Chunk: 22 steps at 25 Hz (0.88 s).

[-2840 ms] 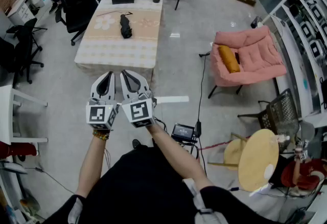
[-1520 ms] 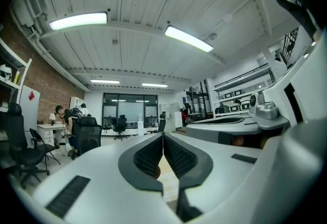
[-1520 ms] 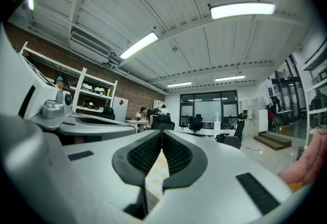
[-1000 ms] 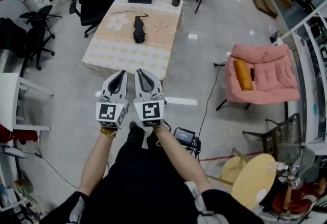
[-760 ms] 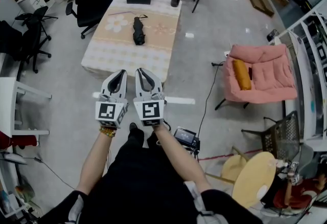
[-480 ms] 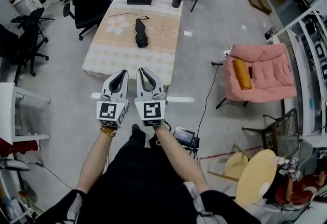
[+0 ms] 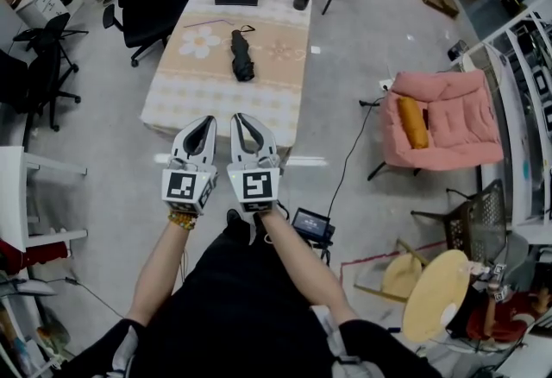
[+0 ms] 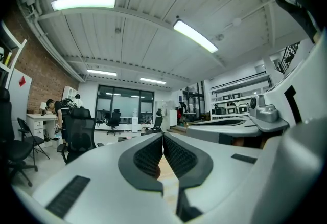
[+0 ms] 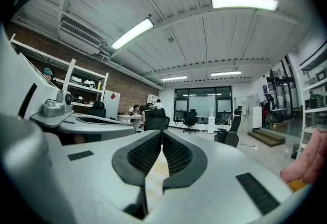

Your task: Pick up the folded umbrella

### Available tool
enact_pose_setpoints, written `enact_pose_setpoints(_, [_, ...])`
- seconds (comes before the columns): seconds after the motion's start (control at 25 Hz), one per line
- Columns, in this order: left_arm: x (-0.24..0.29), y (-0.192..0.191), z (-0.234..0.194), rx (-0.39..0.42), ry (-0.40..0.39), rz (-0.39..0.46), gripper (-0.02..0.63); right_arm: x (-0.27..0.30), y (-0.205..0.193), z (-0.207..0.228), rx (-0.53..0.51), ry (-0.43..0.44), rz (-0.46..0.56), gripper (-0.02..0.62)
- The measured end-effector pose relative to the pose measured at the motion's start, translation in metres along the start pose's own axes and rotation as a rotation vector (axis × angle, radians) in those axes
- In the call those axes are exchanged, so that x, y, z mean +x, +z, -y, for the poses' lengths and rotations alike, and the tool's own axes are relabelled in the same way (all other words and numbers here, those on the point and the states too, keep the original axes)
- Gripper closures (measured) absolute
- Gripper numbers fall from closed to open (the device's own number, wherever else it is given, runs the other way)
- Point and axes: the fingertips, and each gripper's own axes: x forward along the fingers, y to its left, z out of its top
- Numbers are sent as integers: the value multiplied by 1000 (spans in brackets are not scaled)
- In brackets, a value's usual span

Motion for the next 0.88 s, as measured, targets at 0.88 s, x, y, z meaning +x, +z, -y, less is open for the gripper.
enact_pose_setpoints(0.88, [137,-16,-7,19,85,-60,592,101,-29,100,47,82,-2,577])
